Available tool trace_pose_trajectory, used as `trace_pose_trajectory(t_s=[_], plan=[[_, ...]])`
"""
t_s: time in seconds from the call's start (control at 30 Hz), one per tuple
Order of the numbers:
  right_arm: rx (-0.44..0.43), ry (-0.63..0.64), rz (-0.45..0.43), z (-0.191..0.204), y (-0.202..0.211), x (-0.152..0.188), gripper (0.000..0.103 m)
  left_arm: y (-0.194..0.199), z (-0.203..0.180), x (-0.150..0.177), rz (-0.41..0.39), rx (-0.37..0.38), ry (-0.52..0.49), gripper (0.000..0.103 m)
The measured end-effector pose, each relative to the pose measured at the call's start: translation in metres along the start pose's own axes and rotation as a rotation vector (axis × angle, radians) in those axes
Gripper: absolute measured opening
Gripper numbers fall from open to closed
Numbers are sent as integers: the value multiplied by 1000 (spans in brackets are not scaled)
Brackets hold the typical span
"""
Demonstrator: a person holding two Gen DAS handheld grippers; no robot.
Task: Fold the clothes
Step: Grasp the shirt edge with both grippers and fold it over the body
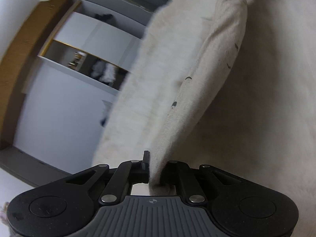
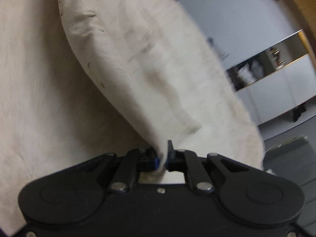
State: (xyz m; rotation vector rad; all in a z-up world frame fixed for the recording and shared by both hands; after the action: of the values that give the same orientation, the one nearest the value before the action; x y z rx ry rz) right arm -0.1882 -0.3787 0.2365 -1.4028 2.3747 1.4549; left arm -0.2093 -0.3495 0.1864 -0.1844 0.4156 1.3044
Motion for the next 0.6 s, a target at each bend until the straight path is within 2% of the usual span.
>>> trace_pose_trajectory(t_s=[0.03,0.13,0.27,0.37,0.47,0.53,0.6], plan=[[2,11,-51,-21,42,-17,5,7,29,-9,-4,-8,20,5],[-15,27,-105,-50,102,-38,5,27,111,-36,-13,-30,71,5],[-114,52,-163,-72,178,-56,5,59,177,-55,-11,-11,86,5],[-184,71,-169,-78,203,-61,5,76,210,-63,10,28,109,5],[-290,80,-162,-89,221,-63,6,74,232,-66,57,150,160,5],[-360,67,-146,-100,213,-64,6,50,238,-65,101,284,185,5],[-442,35,-134,-118,192,-65,6,18,229,-62,132,360,182,6]])
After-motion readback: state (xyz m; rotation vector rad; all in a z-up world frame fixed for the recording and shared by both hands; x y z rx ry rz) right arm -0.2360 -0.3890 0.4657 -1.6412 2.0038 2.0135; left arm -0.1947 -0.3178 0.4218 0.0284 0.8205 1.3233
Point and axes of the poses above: each gripper's, at about its wrist camera, not at the fingertips, and y roughly against the way its jaws point, z to its left, x to its underside, the point moved 2 cm from there along -y, roughly the way its jaws point, and after that the axes turned 15 degrees about -x, right-handed, at the moved point
